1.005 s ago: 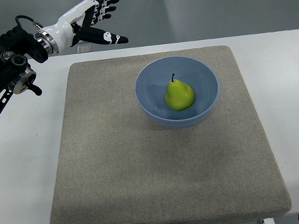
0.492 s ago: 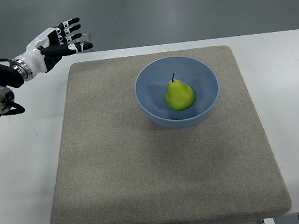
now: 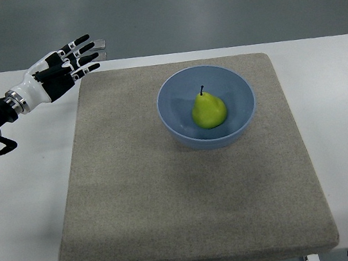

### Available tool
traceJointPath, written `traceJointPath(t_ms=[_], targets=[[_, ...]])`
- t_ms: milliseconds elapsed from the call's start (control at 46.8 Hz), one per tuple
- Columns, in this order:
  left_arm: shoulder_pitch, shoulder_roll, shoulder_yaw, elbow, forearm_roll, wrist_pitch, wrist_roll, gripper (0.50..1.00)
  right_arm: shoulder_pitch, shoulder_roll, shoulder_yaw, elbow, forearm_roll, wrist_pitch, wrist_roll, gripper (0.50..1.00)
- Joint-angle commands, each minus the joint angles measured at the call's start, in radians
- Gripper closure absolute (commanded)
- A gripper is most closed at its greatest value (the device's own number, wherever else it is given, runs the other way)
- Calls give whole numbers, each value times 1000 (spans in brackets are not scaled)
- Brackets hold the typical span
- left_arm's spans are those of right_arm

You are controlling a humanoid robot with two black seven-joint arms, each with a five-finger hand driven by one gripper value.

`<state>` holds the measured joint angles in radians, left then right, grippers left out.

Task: Place pear in bowl with left hand

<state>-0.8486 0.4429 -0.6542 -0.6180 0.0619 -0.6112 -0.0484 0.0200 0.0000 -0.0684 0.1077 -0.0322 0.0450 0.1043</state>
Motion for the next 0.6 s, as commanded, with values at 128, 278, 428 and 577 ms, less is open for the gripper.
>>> traceJointPath(t_ms=[128, 278, 428, 577], targets=[[5, 2, -1, 1, -145, 0, 102, 504, -3, 0, -1, 10, -3, 4, 0, 574], [5, 4, -1, 4, -157, 0, 114, 506, -5, 0, -2, 17, -5, 4, 0, 576], [6, 4, 2, 4, -157, 0, 116, 504, -5, 0, 1, 17, -2, 3, 5, 574], [11, 4, 2, 4, -156, 0, 116, 504, -5, 0, 1, 17, -2, 1, 8, 574]])
